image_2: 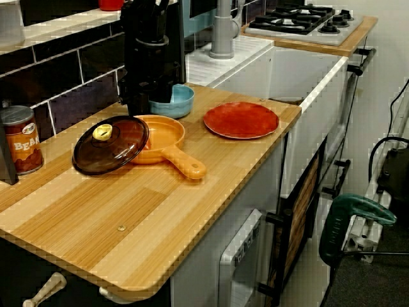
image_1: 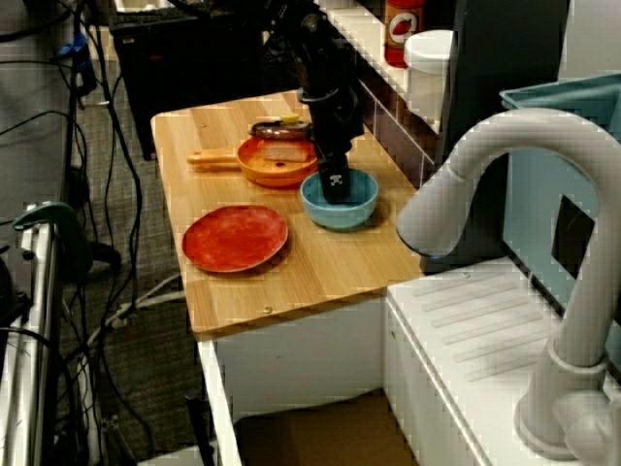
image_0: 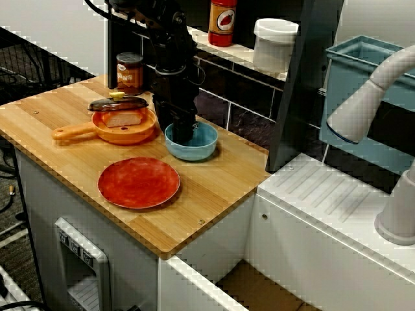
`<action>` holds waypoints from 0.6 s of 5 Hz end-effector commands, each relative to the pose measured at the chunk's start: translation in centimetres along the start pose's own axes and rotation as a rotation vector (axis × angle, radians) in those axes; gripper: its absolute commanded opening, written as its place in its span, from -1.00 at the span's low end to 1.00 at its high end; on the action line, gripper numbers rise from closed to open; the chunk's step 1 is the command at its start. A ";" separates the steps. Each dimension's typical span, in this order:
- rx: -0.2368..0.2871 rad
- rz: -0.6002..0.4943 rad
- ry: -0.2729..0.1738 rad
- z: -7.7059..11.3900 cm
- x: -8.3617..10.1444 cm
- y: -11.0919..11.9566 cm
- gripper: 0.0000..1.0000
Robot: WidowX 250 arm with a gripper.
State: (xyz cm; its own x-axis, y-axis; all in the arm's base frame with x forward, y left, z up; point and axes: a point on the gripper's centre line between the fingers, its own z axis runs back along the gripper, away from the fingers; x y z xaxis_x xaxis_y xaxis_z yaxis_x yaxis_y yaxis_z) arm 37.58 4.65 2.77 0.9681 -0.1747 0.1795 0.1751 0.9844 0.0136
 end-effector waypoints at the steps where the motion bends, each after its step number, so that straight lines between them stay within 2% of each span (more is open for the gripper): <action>1: 0.001 0.009 -0.049 2.8 0.7 1.3 -1.00; 2: -0.027 0.012 -0.053 4.3 0.3 1.8 -1.00; 3: -0.028 0.014 -0.059 5.5 -0.1 2.4 -1.00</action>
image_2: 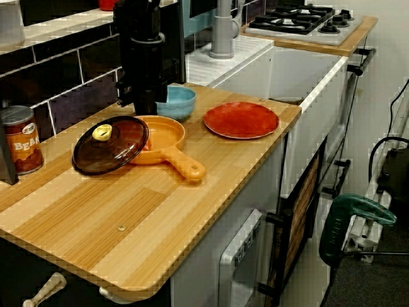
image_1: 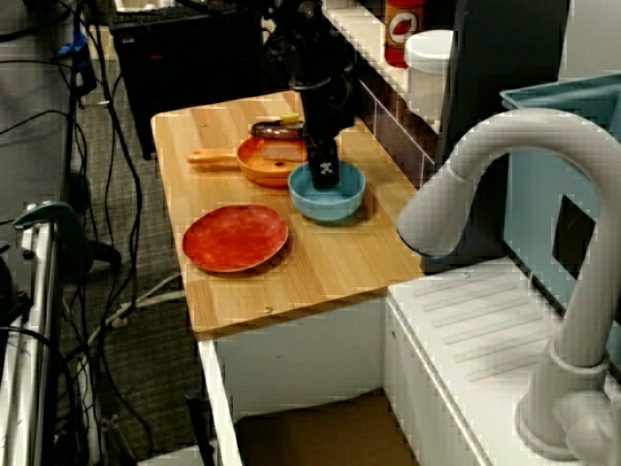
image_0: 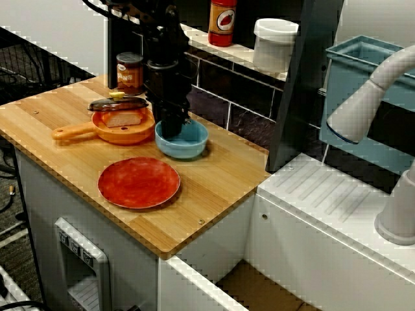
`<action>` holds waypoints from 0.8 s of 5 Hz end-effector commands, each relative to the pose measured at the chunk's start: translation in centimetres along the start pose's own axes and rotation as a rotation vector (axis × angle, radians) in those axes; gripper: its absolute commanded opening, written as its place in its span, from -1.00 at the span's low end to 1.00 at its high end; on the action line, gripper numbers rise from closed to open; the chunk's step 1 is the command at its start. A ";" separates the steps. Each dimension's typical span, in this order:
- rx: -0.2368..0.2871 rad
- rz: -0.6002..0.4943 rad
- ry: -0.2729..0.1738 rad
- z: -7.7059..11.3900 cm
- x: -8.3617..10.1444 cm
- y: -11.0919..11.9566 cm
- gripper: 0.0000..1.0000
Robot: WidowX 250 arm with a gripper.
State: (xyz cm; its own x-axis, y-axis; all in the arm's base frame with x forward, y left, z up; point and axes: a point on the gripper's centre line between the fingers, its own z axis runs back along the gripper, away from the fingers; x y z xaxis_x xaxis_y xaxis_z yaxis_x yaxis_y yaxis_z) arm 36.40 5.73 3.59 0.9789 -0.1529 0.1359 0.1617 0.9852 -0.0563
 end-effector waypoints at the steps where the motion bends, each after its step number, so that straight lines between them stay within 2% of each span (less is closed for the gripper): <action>1: 0.038 -0.027 -0.109 5.8 0.5 1.5 -1.00; 2: 0.045 -0.044 -0.116 6.9 0.0 1.7 -1.00; 4: 0.115 -0.090 -0.134 8.7 -1.7 1.1 -1.00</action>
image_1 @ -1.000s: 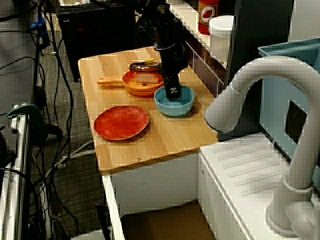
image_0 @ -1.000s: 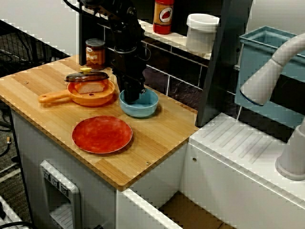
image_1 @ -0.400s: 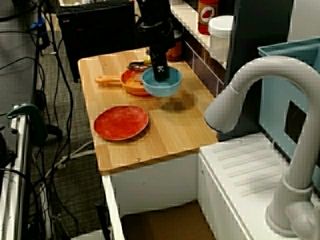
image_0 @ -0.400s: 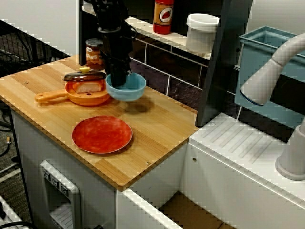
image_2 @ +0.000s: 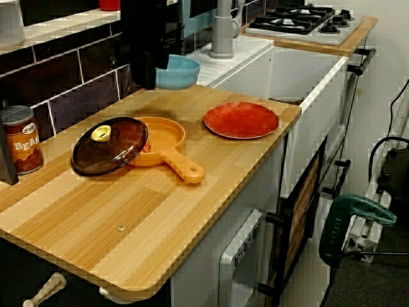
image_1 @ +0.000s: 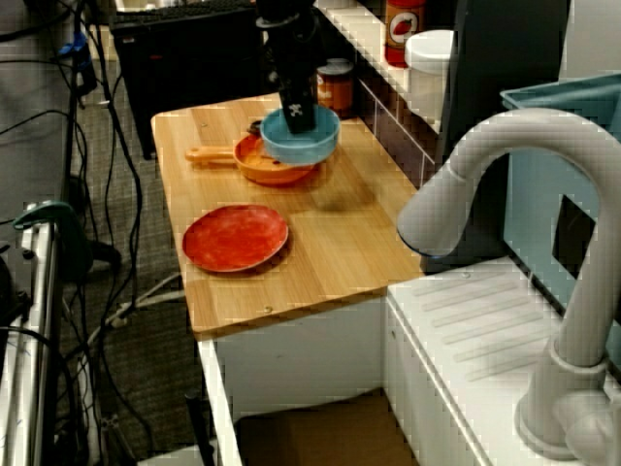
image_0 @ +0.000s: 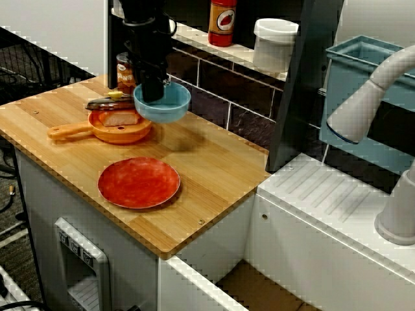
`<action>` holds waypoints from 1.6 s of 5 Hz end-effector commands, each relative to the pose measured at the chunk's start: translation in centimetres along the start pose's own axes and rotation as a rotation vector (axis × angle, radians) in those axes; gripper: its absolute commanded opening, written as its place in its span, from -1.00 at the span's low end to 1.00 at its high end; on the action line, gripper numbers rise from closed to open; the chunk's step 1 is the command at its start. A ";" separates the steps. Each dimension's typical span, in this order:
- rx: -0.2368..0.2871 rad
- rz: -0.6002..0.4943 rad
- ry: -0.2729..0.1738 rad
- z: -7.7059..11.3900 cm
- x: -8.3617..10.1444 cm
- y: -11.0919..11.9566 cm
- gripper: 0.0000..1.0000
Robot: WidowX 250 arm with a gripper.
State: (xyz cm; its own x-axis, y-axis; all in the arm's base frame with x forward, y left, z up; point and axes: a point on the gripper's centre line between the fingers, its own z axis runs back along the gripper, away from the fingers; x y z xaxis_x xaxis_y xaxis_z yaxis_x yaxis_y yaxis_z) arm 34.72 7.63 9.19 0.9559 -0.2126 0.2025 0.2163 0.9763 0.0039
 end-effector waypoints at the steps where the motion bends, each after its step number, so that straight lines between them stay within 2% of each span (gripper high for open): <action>1: 0.084 -0.038 -0.068 3.4 -0.8 -0.4 -1.00; 2: 0.136 -0.037 -0.090 3.6 -1.4 -0.8 -1.00; 3: 0.207 -0.026 -0.132 3.5 -2.1 -1.7 -1.00; 5: 0.264 -0.058 -0.165 2.8 -2.8 -3.2 -1.00; 6: 0.317 -0.056 -0.194 2.4 -2.9 -3.9 -1.00; 7: 0.336 -0.036 -0.205 2.1 -2.4 -4.6 -1.00; 8: 0.333 -0.019 -0.209 2.3 -2.1 -4.6 -1.00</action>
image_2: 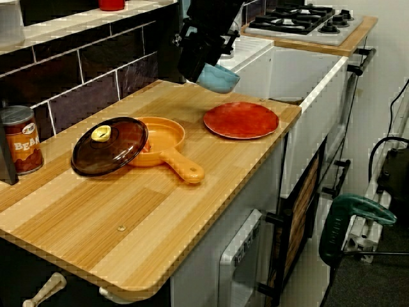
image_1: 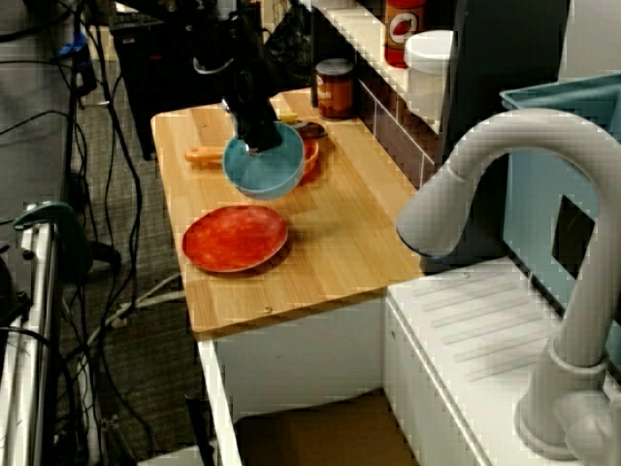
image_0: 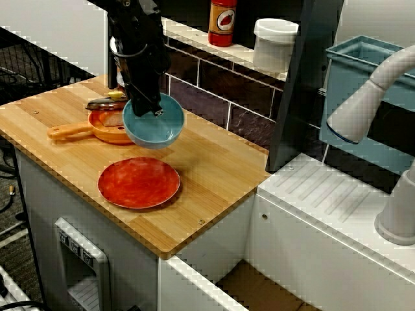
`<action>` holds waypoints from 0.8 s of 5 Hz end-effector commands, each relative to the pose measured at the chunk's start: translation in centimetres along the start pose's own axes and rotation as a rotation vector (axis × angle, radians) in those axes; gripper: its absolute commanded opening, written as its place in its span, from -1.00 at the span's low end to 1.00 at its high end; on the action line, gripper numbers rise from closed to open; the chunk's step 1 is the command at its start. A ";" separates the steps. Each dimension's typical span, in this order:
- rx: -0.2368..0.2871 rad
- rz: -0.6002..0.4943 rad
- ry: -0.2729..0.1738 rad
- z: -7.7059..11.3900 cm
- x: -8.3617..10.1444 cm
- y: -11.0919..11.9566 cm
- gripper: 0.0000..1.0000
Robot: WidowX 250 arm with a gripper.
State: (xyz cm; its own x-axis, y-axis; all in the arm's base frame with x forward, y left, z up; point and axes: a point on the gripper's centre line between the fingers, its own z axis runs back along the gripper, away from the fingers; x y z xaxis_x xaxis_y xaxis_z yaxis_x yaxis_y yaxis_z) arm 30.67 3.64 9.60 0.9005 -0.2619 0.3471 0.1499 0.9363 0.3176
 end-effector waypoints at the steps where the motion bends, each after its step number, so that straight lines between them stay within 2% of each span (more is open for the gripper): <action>1: 0.000 0.023 -0.059 1.4 0.8 0.3 -1.00; 4: -0.031 0.047 -0.059 2.2 1.1 0.1 -1.00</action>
State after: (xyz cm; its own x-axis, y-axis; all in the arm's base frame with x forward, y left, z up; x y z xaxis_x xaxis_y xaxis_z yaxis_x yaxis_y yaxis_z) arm 30.20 2.65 10.32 0.9053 -0.2303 0.3570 0.1395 0.9549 0.2622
